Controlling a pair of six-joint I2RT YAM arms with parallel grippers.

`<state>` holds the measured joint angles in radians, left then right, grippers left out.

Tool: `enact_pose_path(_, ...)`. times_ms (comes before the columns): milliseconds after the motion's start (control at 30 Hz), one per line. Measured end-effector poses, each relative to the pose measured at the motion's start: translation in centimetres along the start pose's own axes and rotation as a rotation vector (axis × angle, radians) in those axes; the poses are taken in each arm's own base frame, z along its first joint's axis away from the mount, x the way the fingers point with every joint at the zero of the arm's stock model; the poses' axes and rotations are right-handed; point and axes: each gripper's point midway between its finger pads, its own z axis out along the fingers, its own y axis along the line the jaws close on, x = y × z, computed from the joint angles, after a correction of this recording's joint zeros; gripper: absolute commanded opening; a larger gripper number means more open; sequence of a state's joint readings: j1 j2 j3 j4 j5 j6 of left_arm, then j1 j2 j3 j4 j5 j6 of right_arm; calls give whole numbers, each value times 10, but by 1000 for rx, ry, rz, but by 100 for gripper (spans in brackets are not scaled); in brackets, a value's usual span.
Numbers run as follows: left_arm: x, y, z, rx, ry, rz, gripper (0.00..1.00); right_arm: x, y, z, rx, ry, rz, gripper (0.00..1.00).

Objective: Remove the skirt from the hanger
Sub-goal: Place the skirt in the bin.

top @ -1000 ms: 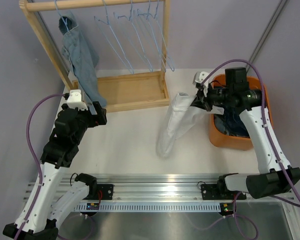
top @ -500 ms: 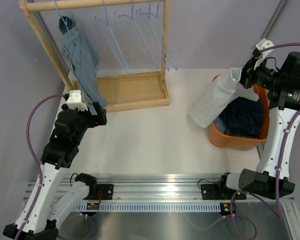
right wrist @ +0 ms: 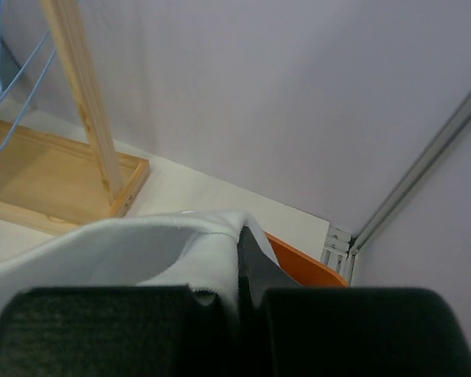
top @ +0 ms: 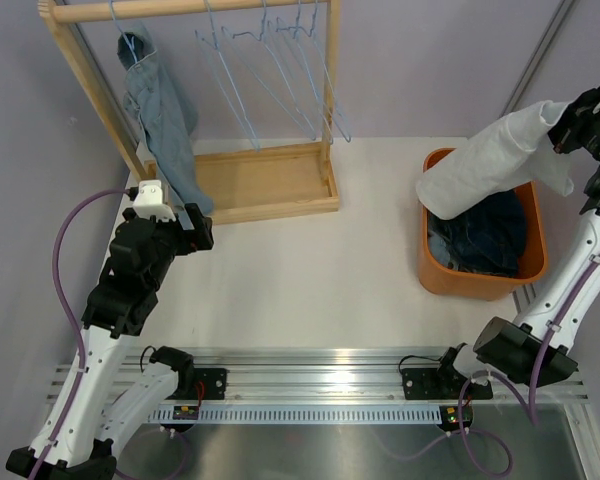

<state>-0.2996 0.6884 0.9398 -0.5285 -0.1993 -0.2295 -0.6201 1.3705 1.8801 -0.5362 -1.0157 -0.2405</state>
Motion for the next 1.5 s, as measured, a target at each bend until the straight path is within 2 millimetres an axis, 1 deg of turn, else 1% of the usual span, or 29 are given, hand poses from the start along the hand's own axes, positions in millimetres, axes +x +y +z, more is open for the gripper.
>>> enact_pose_path(100, 0, 0, 0, 0, 0, 0, 99, 1, -22, -9, 59, 2, 8, 1)
enact_pose_path(300, 1, 2, 2, -10, 6, 9, 99, 22, -59, -22, 141, 40, 46, 2)
enact_pose_path(400, 2, 2, 4, -14, 11, 15, 99, 36, -66, -23, 149, 68, 61, 5)
enact_pose_path(500, 3, 2, 7, -15, 17, 17, 99, 60, -65, -20, 133, 107, 79, 9)
enact_pose_path(567, 3, 1, 10, -17, 26, 19, 99, 87, -62, -12, 120, 156, 92, 12)
enact_pose_path(600, 3, 1, 11, -17, 27, 19, 99, 100, -58, -7, 107, 182, 105, 13)
enact_pose_path(633, 2, 1, 12, -17, 29, 19, 99, 117, -51, 0, 84, 216, 121, 13)
enact_pose_path(667, 1, 0, 12, -17, 30, 19, 99, 136, -42, 10, 59, 256, 135, 14)
enact_pose_path(733, -4, -2, 13, -14, 24, 18, 99, 179, -16, 31, -11, 348, 178, 15)
enact_pose_path(833, -17, -5, 11, -1, -1, 12, 99, 244, 22, 58, -106, 501, 252, 14)
enact_pose_path(867, -23, -7, 10, 7, -16, 9, 99, 260, 29, 64, -125, 540, 273, 14)
enact_pose_path(900, -28, -9, 8, 13, -30, 6, 99, 281, 35, 69, -142, 596, 303, 14)
enact_pose_path(967, -40, -12, 5, 24, -63, -1, 99, 316, 38, 73, -153, 685, 356, 15)
enact_pose_path(1033, -54, -14, 1, 35, -98, -9, 99, 350, 37, 73, -155, 771, 408, 19)
enact_pose_path(1100, -69, -17, -3, 44, -136, -17, 99, 377, 37, 71, -160, 837, 444, 24)
enact_pose_path(1133, -78, -19, -4, 47, -152, -20, 99, 386, 38, 71, -162, 856, 455, 29)
enact_pose_path(1167, -88, -21, -6, 53, -175, -25, 99, 392, 39, 70, -166, 869, 462, 31)
enact_pose_path(1200, -98, -23, -7, 57, -198, -29, 99, 394, 39, 70, -170, 872, 462, 33)
enact_pose_path(1233, -109, -25, -7, 61, -215, -32, 99, 394, 39, 70, -171, 871, 457, 38)
enact_pose_path(1300, -136, -30, -4, 65, -262, -42, 99, 392, 39, 69, -173, 867, 445, 44)
enact_pose_path(1333, -149, -32, -1, 62, -282, -46, 99, 392, 39, 69, -174, 867, 437, 47)
enact_pose_path(1367, -163, -33, 3, 57, -302, -49, 99, 391, 39, 68, -176, 867, 433, 53)
enact_pose_path(1400, -174, -33, 6, 50, -322, -55, 99, 390, 39, 68, -176, 866, 428, 57)
enact_pose_path(1433, -185, -31, 13, 36, -338, -61, 99, 389, 39, 67, -176, 865, 419, 60)
enact_pose_path(1467, -194, -28, 20, 20, -349, -67, 99, 387, 38, 66, -173, 863, 407, 67)
enact_pose_path(1500, -200, -25, 27, 3, -354, -73, 98, 383, 37, 65, -168, 861, 394, 70)
